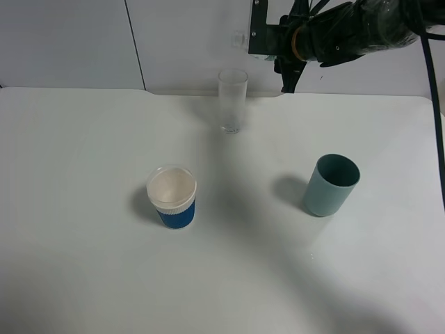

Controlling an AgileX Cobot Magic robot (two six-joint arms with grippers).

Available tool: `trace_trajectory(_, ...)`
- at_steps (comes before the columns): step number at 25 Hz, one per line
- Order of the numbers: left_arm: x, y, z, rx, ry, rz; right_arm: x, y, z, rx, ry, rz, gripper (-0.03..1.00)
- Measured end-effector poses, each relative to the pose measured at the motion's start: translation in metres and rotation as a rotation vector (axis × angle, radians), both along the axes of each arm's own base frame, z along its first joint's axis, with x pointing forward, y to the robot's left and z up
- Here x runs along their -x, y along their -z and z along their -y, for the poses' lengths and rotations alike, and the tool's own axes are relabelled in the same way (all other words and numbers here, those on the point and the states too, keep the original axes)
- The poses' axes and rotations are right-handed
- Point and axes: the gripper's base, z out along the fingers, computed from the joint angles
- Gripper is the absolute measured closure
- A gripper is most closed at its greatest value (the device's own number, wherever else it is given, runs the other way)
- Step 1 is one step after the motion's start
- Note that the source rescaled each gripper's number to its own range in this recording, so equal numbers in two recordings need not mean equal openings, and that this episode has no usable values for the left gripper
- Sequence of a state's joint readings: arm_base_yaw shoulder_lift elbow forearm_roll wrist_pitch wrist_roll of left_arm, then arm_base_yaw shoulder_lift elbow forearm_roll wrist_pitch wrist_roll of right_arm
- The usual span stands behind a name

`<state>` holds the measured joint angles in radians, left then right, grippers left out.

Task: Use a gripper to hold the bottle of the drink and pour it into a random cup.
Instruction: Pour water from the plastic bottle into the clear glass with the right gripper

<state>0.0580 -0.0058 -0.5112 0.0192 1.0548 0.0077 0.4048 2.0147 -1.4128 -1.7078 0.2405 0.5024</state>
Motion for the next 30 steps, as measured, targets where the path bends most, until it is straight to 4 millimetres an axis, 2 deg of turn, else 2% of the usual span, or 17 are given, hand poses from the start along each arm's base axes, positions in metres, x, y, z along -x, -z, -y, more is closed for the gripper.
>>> trace_trajectory(30,0.0000,0.0000,0.0000,0.000,0.000,0.000,0.0010,-0.0009,-0.0024,0.115,-0.042,0.023,0.97)
